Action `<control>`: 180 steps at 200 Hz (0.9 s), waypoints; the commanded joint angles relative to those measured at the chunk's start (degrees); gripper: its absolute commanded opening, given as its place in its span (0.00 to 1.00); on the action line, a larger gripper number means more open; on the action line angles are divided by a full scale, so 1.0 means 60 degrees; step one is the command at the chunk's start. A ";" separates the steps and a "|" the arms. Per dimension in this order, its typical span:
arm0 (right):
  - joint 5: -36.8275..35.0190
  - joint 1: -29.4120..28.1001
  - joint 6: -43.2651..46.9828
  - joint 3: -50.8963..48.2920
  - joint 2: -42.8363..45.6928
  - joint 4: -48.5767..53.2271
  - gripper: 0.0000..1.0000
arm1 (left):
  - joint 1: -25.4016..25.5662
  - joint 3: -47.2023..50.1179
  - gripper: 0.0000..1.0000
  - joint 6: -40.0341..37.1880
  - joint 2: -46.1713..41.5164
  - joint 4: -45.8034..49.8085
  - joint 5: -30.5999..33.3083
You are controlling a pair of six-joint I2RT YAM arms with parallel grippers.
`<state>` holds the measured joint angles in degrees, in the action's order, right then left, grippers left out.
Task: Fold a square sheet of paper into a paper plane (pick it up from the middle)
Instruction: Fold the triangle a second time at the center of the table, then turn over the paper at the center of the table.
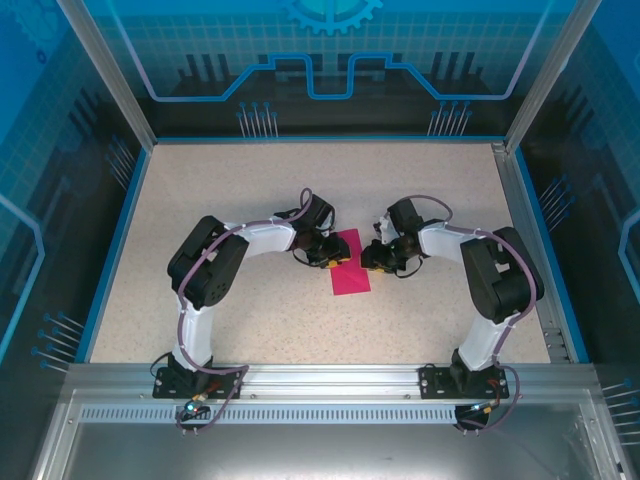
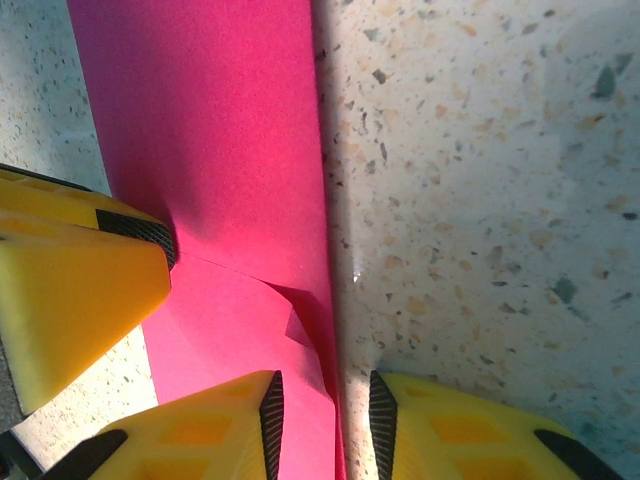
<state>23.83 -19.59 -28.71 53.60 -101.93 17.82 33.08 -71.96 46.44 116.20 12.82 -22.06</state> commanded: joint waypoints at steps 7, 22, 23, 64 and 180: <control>0.0867 -0.0176 -0.0068 -0.0063 -0.0210 -0.0348 0.28 | -0.0101 -0.0324 0.32 -0.0085 -0.0382 0.0310 0.0074; 0.1049 -0.0172 -0.0166 -0.0144 -0.0092 -0.0499 0.27 | -0.0095 -0.0345 0.32 -0.0083 -0.0386 0.0310 0.0078; 0.1058 -0.0174 -0.0181 -0.0152 -0.0077 -0.0504 0.27 | -0.0094 -0.0350 0.32 -0.0088 -0.0385 0.0317 0.0076; 0.1158 -0.0171 -0.0254 -0.0215 0.0153 -0.0553 0.27 | -0.0095 -0.0288 0.32 -0.0092 -0.0455 0.0309 0.0076; 0.1497 0.0122 -0.0815 -0.1087 0.0542 -0.1180 0.30 | -0.0122 0.0047 0.35 -0.0034 -0.0837 0.0288 0.0301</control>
<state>30.98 -19.77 -31.79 49.19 -100.51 11.86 32.77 -72.49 46.44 113.49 13.47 -21.15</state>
